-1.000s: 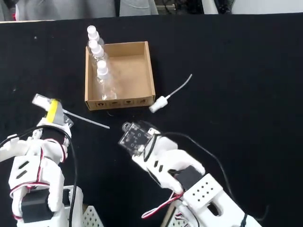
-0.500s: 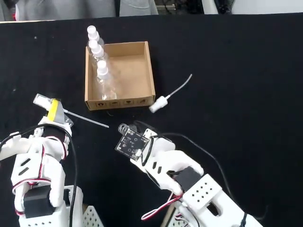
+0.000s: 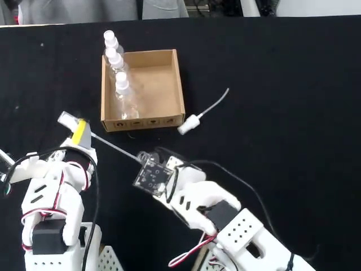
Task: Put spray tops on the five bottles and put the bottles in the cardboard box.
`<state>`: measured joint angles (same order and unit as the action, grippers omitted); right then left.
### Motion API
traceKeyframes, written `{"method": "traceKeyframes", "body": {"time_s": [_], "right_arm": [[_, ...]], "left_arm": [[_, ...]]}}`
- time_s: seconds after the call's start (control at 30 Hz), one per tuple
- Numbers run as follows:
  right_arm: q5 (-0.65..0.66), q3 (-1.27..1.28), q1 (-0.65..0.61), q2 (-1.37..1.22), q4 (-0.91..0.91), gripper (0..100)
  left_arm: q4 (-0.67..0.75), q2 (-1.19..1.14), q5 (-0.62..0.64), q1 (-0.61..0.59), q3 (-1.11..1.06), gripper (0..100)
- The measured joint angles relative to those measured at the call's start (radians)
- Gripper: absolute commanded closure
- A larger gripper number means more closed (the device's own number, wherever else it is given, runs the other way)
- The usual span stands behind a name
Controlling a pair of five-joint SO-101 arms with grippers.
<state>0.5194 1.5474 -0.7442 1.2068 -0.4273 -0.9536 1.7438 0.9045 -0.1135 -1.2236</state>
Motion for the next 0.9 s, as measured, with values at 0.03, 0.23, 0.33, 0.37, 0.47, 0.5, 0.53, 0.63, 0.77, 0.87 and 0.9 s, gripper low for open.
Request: {"method": "traceKeyframes", "body": {"time_s": [0.03, 0.23, 0.33, 0.37, 0.47, 0.5, 0.53, 0.63, 0.77, 0.87, 0.9], "right_arm": [[0.0, 0.0, -0.003, 0.0, 0.0, 91.0], [0.0, 0.0, -0.009, 0.0, 0.0, 91.0], [0.0, 0.0, -0.009, 0.0, 0.0, 91.0], [0.0, 0.0, -0.009, 0.0, 0.0, 91.0], [0.0, 0.0, -0.009, 0.0, 0.0, 91.0], [0.0, 0.0, -0.009, 0.0, 0.0, 91.0], [0.0, 0.0, -0.009, 0.0, 0.0, 91.0], [0.0, 0.002, -0.009, 0.0, 0.002, 91.0], [0.0, 0.002, -0.009, 0.0, 0.002, 91.0], [0.0, 0.002, -0.009, 0.0, 0.002, 91.0], [0.0, 0.002, -0.009, 0.0, 0.002, 91.0]], "left_arm": [[0.009, 0.003, 0.0, -0.002, -0.008, 97], [0.058, -0.006, 0.0, 0.006, -0.048, 97], [0.06, -0.006, 0.0, 0.006, -0.049, 97], [0.06, -0.006, 0.0, 0.006, -0.049, 97], [0.06, -0.006, -0.005, 0.006, -0.051, 97], [0.06, -0.006, -0.014, 0.014, -0.051, 97], [0.061, -0.005, -0.018, 0.023, -0.055, 97], [0.061, -0.008, -0.026, 0.048, -0.072, 97], [0.061, -0.003, -0.031, 0.055, -0.072, 97], [0.061, -0.006, -0.031, 0.061, -0.072, 97], [0.061, -0.005, -0.031, 0.061, -0.072, 97]]}}
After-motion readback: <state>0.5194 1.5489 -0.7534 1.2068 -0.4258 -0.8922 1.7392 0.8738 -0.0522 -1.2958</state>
